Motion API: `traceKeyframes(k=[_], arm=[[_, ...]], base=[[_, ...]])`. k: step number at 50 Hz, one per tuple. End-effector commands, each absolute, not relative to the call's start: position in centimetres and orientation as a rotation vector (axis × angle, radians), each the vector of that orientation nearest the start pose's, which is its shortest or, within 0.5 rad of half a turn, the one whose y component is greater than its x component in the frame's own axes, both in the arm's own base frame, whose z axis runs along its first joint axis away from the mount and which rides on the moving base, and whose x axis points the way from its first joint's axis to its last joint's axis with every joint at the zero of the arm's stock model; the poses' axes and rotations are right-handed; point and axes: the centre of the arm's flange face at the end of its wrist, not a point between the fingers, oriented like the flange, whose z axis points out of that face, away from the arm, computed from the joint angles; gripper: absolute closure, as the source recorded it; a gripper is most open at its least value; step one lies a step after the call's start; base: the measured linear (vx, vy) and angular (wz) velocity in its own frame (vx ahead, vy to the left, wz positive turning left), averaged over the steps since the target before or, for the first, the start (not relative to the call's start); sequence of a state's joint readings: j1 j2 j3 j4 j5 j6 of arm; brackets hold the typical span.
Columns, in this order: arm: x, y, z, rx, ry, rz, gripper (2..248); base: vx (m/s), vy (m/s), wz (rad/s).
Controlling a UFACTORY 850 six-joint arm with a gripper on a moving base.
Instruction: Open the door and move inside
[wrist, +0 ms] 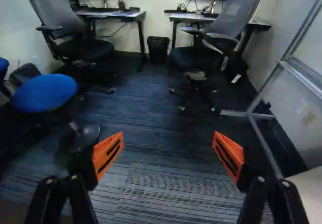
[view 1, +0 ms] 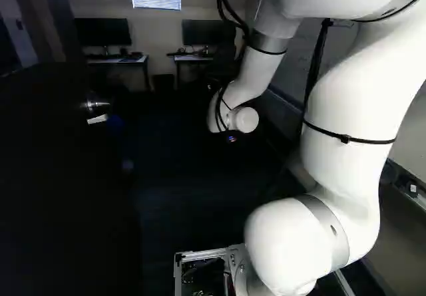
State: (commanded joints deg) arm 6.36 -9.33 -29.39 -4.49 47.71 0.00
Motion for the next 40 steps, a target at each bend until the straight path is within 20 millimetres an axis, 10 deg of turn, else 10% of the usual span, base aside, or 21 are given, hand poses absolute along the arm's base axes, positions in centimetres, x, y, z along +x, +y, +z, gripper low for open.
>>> traceKeyframes(k=[40], arm=[[43.01,5.32,36.6,-2.531,-0.257,-1.702,3]], base=[[0.242,0.01,-0.011]])
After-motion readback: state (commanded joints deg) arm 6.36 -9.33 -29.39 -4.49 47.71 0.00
